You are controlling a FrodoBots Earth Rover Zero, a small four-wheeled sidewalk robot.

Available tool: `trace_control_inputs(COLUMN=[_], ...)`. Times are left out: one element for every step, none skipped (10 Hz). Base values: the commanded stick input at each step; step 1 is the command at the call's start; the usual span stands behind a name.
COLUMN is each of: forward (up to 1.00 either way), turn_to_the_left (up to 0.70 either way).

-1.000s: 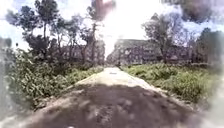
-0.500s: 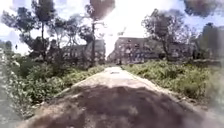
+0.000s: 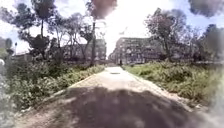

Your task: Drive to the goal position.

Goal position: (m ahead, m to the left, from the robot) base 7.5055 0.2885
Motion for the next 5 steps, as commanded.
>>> trace_control_inputs(forward=[0.7,0.7,0.7,0.7,0.7], turn_to_the_left=[0.0,0.0,0.0,0.0,0.0])
